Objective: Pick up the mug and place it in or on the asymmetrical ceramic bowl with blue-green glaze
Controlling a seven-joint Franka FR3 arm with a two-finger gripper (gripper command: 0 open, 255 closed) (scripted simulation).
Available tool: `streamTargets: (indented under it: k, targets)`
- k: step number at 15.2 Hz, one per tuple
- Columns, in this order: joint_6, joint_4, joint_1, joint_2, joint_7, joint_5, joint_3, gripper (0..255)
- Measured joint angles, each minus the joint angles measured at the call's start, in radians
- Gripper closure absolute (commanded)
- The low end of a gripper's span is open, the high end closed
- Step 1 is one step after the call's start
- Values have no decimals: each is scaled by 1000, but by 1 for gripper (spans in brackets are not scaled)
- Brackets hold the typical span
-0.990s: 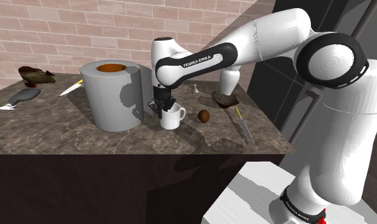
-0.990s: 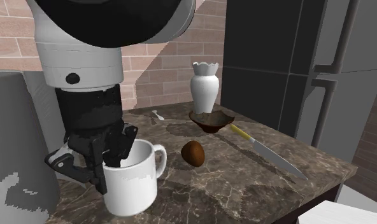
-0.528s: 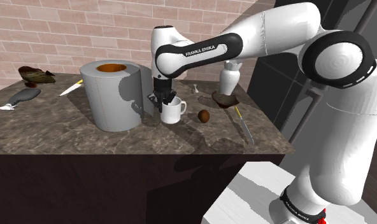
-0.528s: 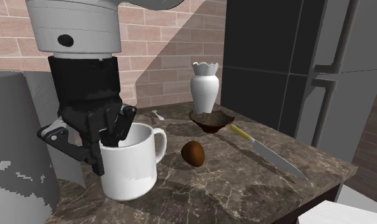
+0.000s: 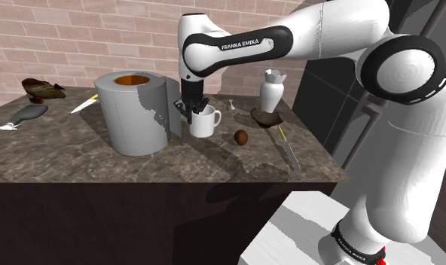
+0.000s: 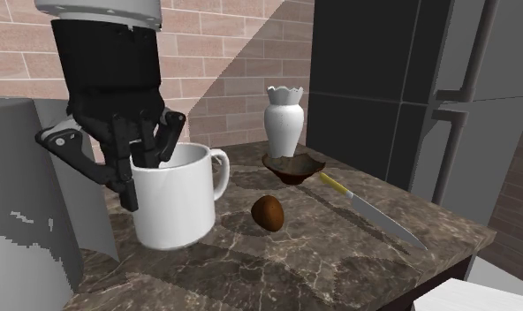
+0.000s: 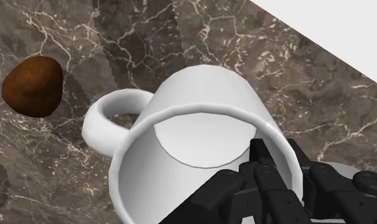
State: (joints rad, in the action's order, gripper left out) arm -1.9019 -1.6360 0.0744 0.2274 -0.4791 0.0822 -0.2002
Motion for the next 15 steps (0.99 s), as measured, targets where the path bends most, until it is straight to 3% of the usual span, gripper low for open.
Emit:
streamTargets:
  k: [4,11,15]
  targets:
    - [14,-17,-29,-34,45,-12,15,255]
    - [-7,-103,-126,-105,210,-41,78,255]
    - [0,-98,-177,-109,302,-52,116,255]
